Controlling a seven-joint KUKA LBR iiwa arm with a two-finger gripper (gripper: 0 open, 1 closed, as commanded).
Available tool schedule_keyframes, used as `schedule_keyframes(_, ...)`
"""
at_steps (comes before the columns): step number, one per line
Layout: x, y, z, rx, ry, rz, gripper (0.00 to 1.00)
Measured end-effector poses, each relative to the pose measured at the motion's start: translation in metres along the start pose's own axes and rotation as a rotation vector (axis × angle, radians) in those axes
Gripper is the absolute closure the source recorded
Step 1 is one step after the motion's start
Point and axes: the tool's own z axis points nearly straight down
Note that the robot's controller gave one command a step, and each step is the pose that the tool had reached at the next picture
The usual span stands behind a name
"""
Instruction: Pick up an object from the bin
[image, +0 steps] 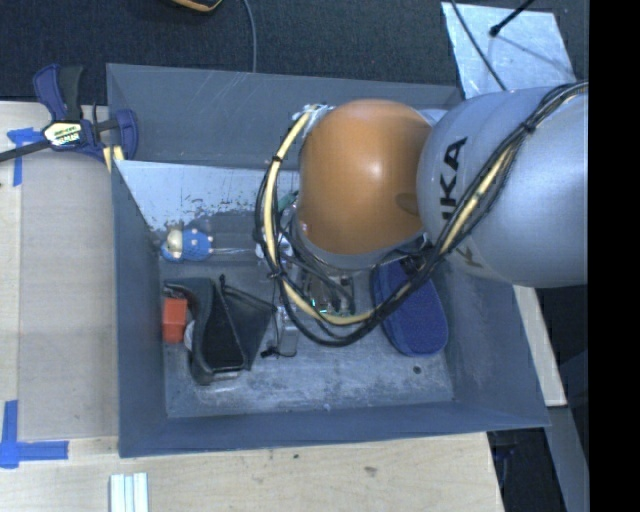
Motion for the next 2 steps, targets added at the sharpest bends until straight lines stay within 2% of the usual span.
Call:
schedule_keyframes(1,-0.035,0.010,0.098,0.000,0.000,0.042,0.00)
schedule_keyframes(2,-0.055,-0.009,0.157,0.001,-0.003,0.296,0.00)
